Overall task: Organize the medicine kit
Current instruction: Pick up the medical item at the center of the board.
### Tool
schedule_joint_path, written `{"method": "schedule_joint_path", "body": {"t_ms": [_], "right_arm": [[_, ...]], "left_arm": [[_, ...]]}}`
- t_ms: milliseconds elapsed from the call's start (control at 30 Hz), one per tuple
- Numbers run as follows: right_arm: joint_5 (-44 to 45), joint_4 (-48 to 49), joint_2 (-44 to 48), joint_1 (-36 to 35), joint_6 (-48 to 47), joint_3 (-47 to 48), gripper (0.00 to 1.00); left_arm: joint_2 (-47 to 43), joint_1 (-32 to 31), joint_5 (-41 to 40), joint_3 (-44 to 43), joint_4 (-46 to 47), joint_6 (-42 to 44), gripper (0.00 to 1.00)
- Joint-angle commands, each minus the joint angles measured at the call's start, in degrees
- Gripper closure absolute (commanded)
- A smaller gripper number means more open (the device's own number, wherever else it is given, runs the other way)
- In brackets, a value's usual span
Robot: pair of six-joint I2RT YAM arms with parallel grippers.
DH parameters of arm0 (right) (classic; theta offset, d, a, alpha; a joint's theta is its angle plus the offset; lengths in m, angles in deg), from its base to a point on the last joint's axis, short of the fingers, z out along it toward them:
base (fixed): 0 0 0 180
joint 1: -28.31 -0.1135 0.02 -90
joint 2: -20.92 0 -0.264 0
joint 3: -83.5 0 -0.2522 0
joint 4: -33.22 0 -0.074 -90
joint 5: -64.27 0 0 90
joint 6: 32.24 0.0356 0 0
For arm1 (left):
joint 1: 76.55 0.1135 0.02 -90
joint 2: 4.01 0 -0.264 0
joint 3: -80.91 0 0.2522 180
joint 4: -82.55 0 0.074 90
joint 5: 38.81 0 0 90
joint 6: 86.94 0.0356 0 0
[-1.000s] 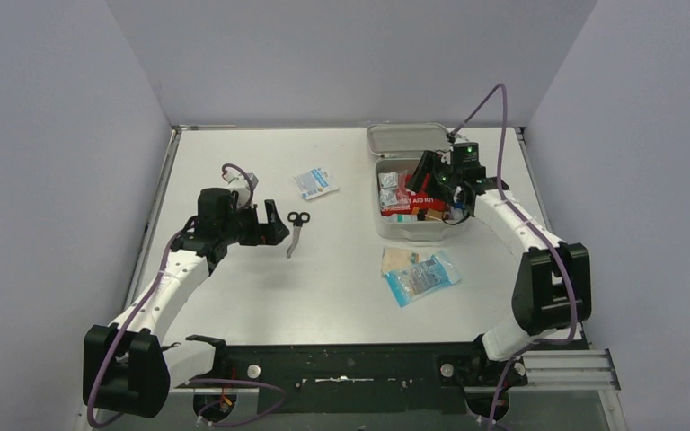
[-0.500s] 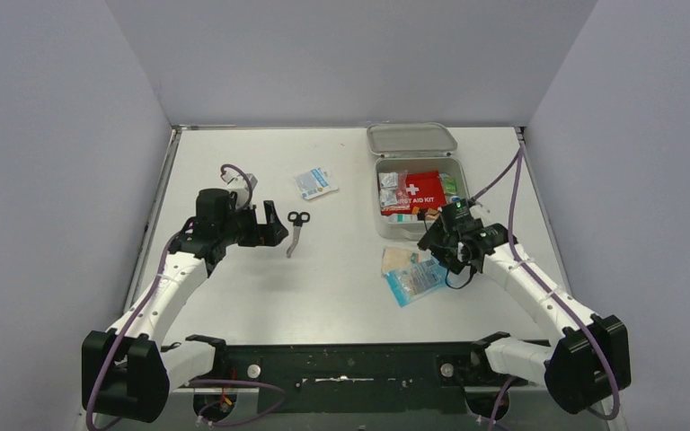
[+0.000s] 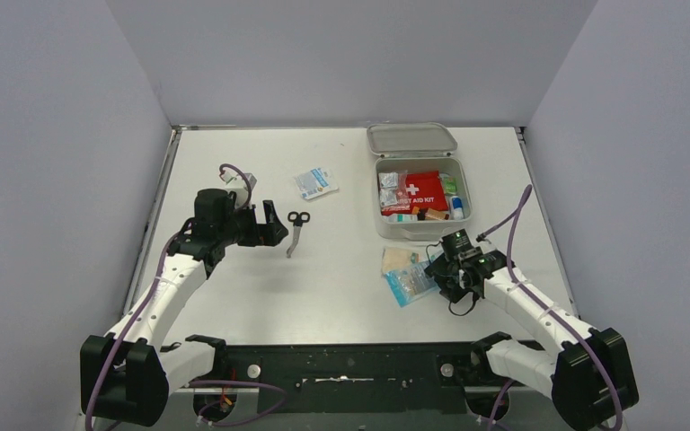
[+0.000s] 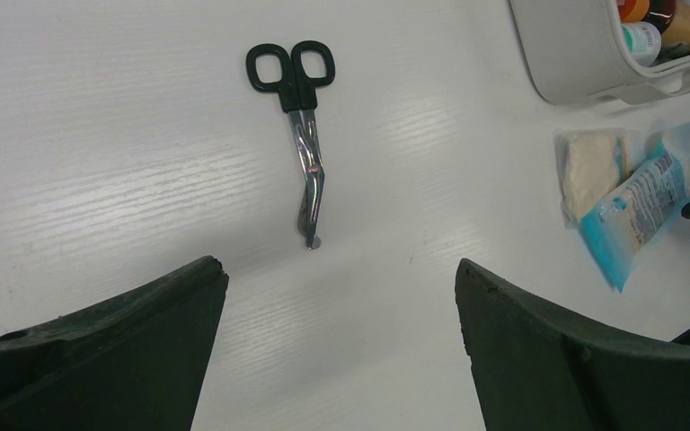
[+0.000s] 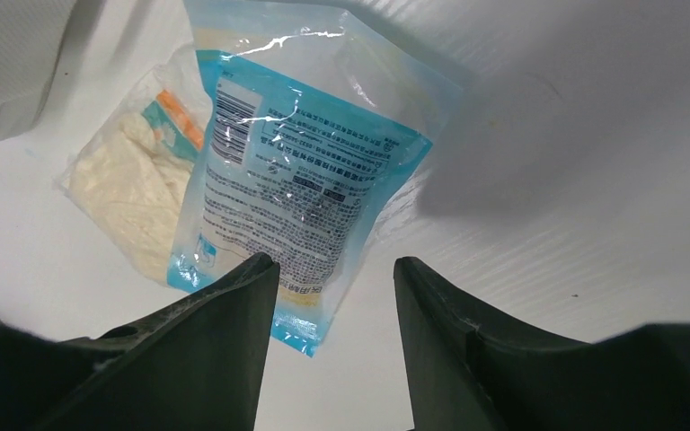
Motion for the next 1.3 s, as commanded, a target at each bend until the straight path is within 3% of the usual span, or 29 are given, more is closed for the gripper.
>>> {"method": "schedule_joint_path", "body": {"t_ms": [0, 367, 533, 867, 1267], "right_arm": [[-1.0, 4.6, -2.2, -0.7, 4.1, -2.2, 0.5], [0.2, 10.7, -5.3, -0.8, 4.0, -5.6, 0.52], [0.5, 12.1, -6.5, -0.8, 4.0, -6.9, 0.73], [3.0, 11.3, -1.9, -0.8, 3.4, -7.1, 1.0], [12.6, 2.3, 10.8, -0.8, 2.6, -2.2, 1.0]], "left_arm": [[-1.3, 0.4, 0.6, -0.2, 2.2, 0.2, 0.03], [-1.1, 0.3, 0.3, -0.3, 2.2, 0.2, 0.03], [-1.2, 0.4, 0.2, -0.3, 2.1, 0.3, 0.03], [-1.1, 0.4, 0.0, -0.3, 2.2, 0.3, 0.03], [-1.3, 0.3, -0.6, -0.3, 2.4, 0.2, 0.03]]}}
